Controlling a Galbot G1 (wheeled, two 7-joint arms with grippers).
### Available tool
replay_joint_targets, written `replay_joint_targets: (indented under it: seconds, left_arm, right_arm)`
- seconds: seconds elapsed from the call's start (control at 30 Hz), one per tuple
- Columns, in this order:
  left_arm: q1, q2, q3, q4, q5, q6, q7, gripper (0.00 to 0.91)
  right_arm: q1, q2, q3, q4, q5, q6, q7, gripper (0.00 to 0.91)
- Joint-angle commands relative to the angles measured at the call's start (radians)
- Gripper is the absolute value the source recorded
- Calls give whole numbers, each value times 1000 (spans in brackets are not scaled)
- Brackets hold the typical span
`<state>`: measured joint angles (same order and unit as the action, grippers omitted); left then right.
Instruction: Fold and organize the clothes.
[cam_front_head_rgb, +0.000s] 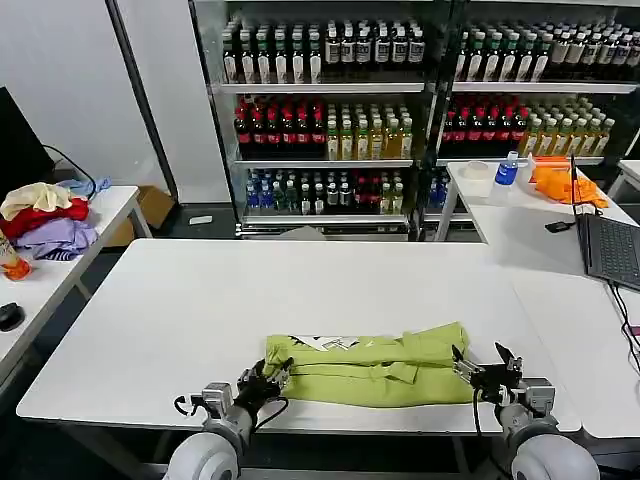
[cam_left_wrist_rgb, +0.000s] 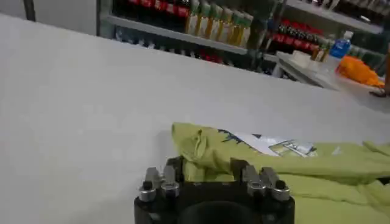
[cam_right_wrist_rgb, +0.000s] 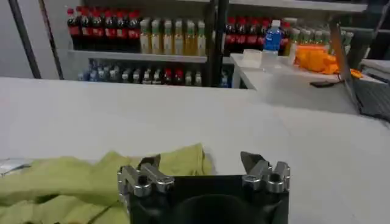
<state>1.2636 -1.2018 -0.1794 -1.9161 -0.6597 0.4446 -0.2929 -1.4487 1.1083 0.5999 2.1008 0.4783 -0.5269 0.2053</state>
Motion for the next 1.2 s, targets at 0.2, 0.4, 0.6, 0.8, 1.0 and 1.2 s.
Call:
replay_joint_targets:
  seconds: [0.2,0.4,0.6,0.8,1.0,1.2]
  left_arm:
    - [36,-78,-17,15,-6,-73,25,20]
    - [26,-42,-107,-29,-48,-81,16,20]
    - [26,69,-254,-60,-126,-57,12,20]
    - [77,169,-399,-69,-206,-39,11,20]
    - [77,216,-491,-54,-331,-19,2,20]
    - [64,169,-412,-193,-513,-8,-14,20]
  right_arm:
    - [-18,6,8,6,-3,6,3,907]
    - [-16,8,6,6,-3,9,2,907]
    - [-11,5,6,1,-3,12,0,907]
    - [-1,5,8,0,-1,12,-2,907]
    - [-1,0,11,3,0,12,-5,907]
    - [-1,-2,5,7,-2,11,-4,907]
